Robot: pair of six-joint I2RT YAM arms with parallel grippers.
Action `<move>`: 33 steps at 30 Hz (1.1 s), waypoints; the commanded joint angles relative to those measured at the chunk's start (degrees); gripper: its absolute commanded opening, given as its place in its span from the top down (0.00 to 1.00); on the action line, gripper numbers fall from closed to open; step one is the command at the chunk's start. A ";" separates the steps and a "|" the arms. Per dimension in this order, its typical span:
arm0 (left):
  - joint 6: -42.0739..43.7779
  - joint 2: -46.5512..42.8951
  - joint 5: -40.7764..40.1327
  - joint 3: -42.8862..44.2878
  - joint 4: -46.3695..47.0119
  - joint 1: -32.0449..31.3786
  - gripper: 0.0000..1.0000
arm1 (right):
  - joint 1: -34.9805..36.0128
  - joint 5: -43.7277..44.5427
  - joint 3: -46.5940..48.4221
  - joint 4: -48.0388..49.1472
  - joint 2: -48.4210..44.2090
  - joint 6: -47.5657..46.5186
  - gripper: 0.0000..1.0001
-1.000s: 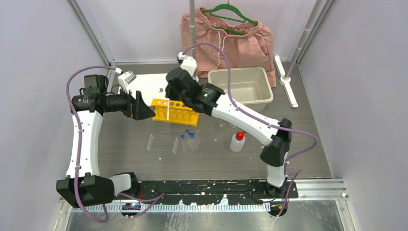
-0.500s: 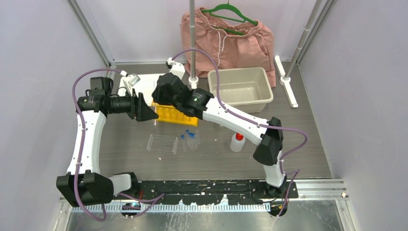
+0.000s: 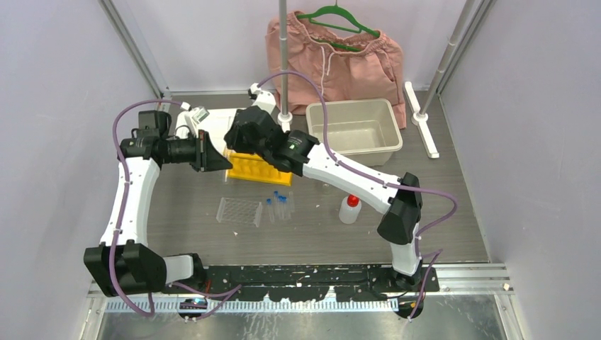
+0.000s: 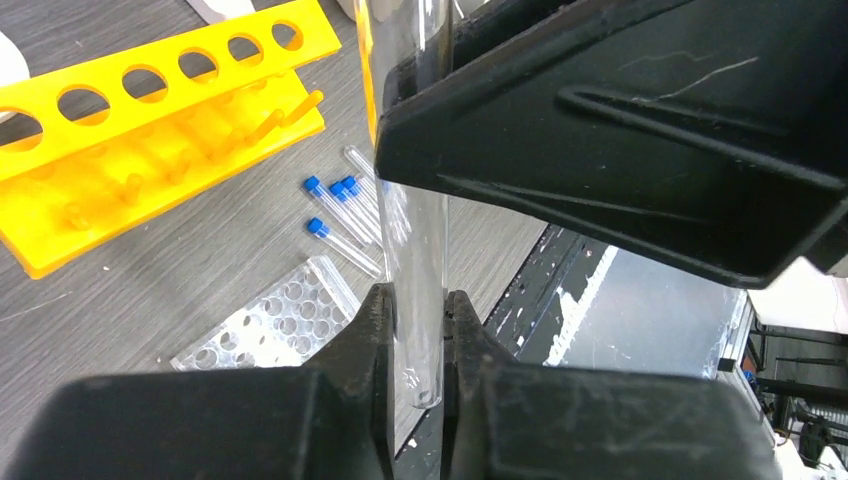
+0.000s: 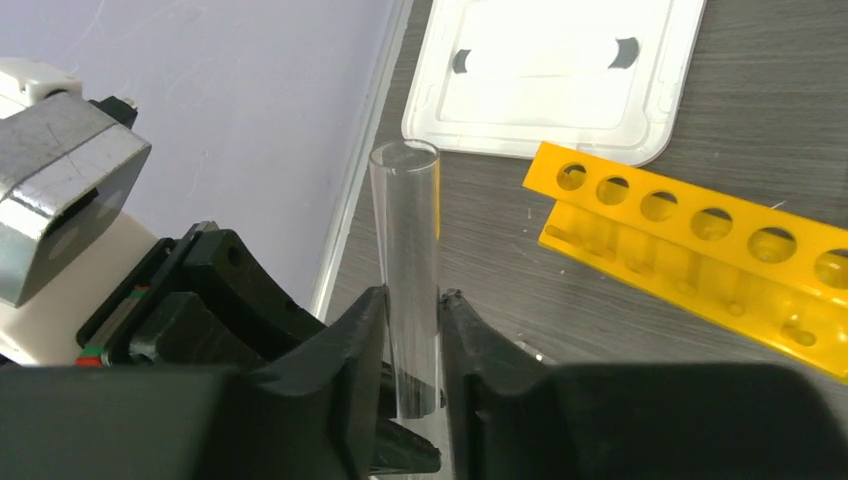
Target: Organize the chemistry lab equipment
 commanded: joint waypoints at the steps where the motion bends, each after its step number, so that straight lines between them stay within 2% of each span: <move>1: 2.19 -2.04 1.81 -0.02 1.48 -0.84 0.99 | -1.30 -3.88 2.57 -0.45 -3.06 -0.56 0.60; 3: 3.41 -2.84 1.27 -0.47 1.56 -0.84 1.00 | -2.99 -8.15 5.00 -5.10 -2.25 -1.13 0.50; 7: 6.48 -4.73 0.92 -1.41 1.40 -0.91 1.00 | -6.45 -18.40 9.72 -12.49 -0.24 -3.43 0.38; 13: 10.07 -6.84 -0.08 -2.90 1.47 -1.43 1.00 | -8.62 -31.53 17.85 -18.43 3.60 -7.29 0.34; 18: 12.23 -7.49 -1.44 -3.60 0.41 -1.97 1.00 | -8.95 -37.72 25.50 -23.60 8.16 -8.89 0.35; 26: 13.52 -7.79 -1.98 -3.54 -0.24 -2.07 1.00 | -8.89 -38.20 24.81 -24.26 8.02 -9.71 0.50; 33: 13.29 -7.81 -2.08 -3.87 0.03 -2.16 1.00 | -9.08 -36.52 24.48 -24.18 7.76 -10.41 0.75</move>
